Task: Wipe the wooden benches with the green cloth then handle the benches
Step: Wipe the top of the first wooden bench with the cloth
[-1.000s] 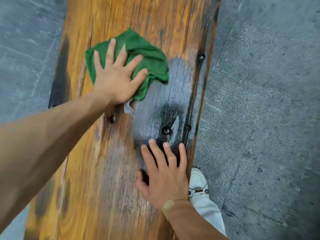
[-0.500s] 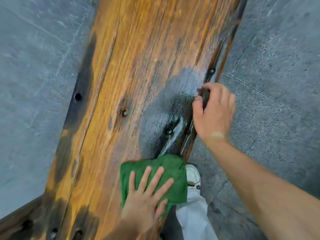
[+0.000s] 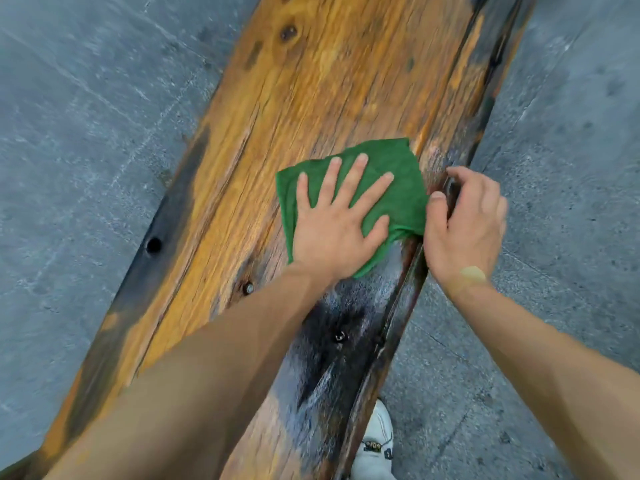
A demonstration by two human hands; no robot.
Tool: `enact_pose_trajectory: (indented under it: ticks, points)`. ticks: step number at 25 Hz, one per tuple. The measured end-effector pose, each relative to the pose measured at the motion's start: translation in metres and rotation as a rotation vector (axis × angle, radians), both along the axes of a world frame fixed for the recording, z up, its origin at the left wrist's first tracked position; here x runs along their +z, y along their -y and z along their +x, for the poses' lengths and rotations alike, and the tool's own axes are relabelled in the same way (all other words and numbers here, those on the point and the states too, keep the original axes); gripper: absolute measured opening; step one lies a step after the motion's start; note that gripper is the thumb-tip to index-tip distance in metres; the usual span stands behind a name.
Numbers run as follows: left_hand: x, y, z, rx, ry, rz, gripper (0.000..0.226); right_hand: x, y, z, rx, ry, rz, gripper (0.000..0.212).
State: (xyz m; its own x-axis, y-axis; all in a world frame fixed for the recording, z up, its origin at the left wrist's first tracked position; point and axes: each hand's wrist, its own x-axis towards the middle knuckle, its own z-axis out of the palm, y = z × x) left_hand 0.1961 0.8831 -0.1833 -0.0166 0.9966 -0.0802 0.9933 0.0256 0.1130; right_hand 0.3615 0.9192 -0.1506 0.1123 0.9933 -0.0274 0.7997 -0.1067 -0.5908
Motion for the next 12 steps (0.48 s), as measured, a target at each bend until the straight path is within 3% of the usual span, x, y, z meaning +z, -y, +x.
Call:
enact_pose_trajectory:
  ticks: [3,6,9,10,12]
  points:
    - [-0.002,-0.011,-0.096,0.286,-0.007,0.002,0.064,-0.007,-0.019,-0.026,0.132,0.131,-0.022,0.046]
    - [0.009,0.048,-0.135,0.532,0.055,-0.092,0.068,-0.021,-0.022,-0.049,0.132,0.258,-0.031,0.053]
    - [0.019,0.13,-0.088,0.363,-0.001,-0.146,0.064,-0.03,-0.018,-0.054,0.142,0.334,-0.031,0.056]
    - [0.02,0.127,-0.083,0.226,0.009,-0.149,0.062,-0.03,-0.019,-0.053,0.141,0.347,-0.028,0.056]
    - [0.014,0.036,-0.104,-0.007,0.024,-0.193,0.061,-0.031,-0.022,-0.052,0.127,0.356,-0.002,0.056]
